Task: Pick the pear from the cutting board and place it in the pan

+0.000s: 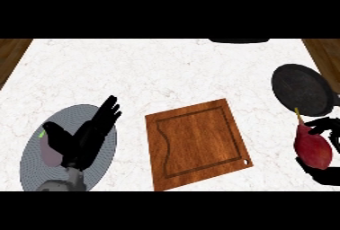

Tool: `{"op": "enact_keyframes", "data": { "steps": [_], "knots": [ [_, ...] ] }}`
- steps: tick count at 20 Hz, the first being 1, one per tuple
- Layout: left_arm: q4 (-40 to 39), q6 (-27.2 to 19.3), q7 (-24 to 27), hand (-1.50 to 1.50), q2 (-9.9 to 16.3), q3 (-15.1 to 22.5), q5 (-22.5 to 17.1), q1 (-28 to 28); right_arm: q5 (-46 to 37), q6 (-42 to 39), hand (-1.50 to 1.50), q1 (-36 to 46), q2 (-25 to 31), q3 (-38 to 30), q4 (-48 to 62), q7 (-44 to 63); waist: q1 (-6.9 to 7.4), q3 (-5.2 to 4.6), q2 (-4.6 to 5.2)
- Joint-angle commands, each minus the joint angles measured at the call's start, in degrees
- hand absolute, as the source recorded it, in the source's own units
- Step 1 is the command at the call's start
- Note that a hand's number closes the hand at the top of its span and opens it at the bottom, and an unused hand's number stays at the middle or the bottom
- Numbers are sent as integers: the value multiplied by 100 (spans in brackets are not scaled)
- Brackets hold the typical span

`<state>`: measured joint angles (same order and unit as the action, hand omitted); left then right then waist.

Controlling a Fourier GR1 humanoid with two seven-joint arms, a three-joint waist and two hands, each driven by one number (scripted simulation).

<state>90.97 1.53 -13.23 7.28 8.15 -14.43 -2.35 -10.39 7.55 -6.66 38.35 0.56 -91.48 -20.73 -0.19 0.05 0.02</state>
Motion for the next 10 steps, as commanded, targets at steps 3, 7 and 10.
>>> {"op": "enact_keyframes", "data": {
  "steps": [3,7,10],
  "knots": [
    [-133,-125,-22,0,-235,145,199,-178,-682,403,150,1429,-312,-171,2012,-559,122,1,24],
    [-191,72,63,0,-177,85,136,-138,-641,576,150,2345,-508,-542,3595,-1345,154,5,34],
    [-191,191,-96,0,6,-33,60,-248,-685,1166,150,2795,-600,-938,4592,-1668,227,14,63]
  ]
}}
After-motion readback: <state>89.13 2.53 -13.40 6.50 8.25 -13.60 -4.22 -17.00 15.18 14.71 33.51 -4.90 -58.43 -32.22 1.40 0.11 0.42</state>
